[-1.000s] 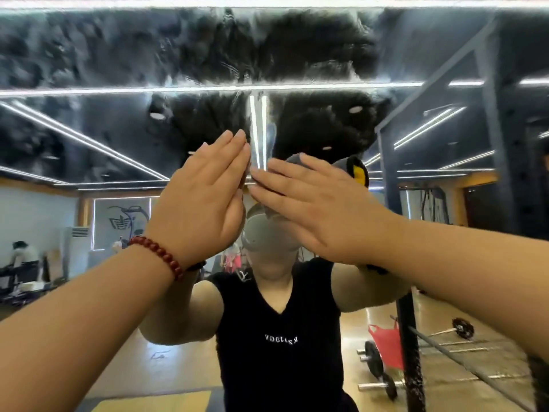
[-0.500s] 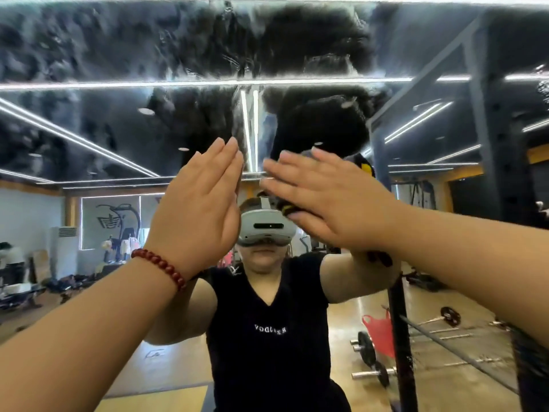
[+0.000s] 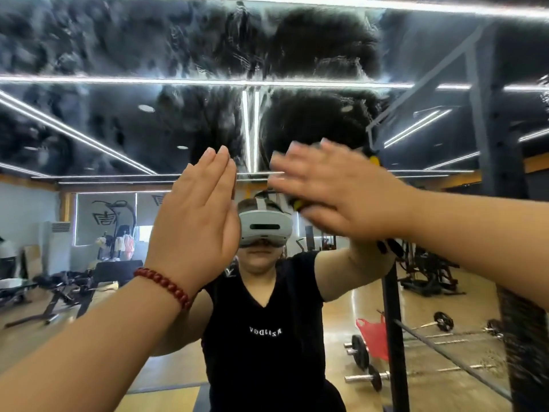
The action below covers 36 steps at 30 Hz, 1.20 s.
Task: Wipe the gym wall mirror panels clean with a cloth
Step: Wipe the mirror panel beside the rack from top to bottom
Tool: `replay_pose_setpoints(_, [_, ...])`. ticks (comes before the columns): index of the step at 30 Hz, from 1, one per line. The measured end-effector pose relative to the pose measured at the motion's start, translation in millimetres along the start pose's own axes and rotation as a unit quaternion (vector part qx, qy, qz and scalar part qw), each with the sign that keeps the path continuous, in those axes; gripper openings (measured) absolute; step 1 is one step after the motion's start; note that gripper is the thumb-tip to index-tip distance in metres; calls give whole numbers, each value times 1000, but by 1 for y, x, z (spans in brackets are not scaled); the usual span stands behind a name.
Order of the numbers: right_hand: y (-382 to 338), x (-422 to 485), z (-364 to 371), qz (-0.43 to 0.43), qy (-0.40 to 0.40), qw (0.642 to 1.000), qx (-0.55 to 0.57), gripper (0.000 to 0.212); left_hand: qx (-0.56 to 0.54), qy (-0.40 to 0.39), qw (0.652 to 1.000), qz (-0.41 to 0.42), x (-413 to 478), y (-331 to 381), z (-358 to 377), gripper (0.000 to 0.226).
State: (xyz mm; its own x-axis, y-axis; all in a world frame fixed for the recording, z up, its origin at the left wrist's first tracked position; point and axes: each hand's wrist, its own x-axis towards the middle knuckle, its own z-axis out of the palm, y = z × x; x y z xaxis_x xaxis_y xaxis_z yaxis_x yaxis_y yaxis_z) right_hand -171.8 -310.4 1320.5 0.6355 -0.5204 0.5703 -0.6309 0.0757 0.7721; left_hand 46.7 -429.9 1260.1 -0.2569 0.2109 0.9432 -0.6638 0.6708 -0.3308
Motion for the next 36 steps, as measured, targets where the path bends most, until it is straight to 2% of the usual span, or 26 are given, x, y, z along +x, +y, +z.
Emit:
replay_pose_setpoints(2, [14, 16, -9, 141, 18, 990, 27, 65, 15, -20, 999, 26, -1, 1, 0, 55])
replay_pose_setpoints(4, [3, 25, -6, 199, 47, 979, 15, 64, 25, -26, 998, 57, -4, 1, 0, 55])
replay_pose_setpoints(7, [-47, -4, 19, 90, 66, 994, 1, 60, 22, -26, 996, 77, -14, 3, 1, 55])
replay_pose_setpoints(9, [-71, -33, 27, 11, 37, 999, 5, 56, 16, -37, 997, 62, -30, 10, 1, 56])
replay_pose_setpoints(11, [-63, -46, 24, -23, -2, 1000, 8, 55, 16, -51, 997, 46, -46, 19, 2, 58])
replay_pose_setpoints(12, [-54, -45, 21, -1, -6, 1000, 12, 56, 18, -59, 997, 40, -51, 22, 1, 59])
replay_pose_setpoints(14, [-29, -32, 14, 118, 17, 993, 27, 61, 16, -68, 997, 28, -56, 27, 1, 63])
replay_pose_setpoints(16, [-22, -19, 11, 233, 45, 970, 48, 64, 11, -73, 997, 17, -56, 30, 2, 67])
replay_pose_setpoints(17, [-30, -18, 14, 247, 57, 966, 47, 64, 6, -72, 997, 11, -55, 32, 3, 70])
replay_pose_setpoints(18, [-45, -23, 20, 225, 62, 972, 39, 64, 1, -71, 997, 7, -56, 34, 4, 72])
replay_pose_setpoints(21, [-93, -62, 41, 48, 21, 999, 1, 60, -7, -81, 997, 8, -60, 40, 6, 75])
replay_pose_setpoints(23, [-89, -77, 41, -2, -7, 1000, -2, 58, -4, -93, 995, 16, -67, 45, 8, 76])
replay_pose_setpoints(24, [-78, -75, 39, 22, -1, 1000, 0, 57, 1, -97, 995, 21, -71, 48, 9, 77])
replay_pose_setpoints(26, [-54, -61, 30, 147, 25, 989, 16, 60, 14, -108, 994, 31, -79, 54, 11, 77])
replay_pose_setpoints(28, [-44, -48, 22, 273, 48, 960, 33, 61, 17, -105, 994, 35, -83, 57, 13, 76])
replay_pose_setpoints(30, [-64, -46, 27, 327, 68, 941, 45, 61, 13, -93, 995, 37, -84, 57, 14, 75])
replay_pose_setpoints(31, [-83, -52, 33, 314, 71, 946, 39, 61, 6, -88, 995, 39, -83, 57, 14, 74])
replay_pose_setpoints(34, [-141, -85, 56, 182, 40, 983, 8, 62, -16, -80, 995, 53, -89, 54, 11, 70])
replay_pose_setpoints(36, [-156, -108, 62, 115, 25, 993, -1, 58, -17, -91, 994, 53, -100, 53, 8, 69])
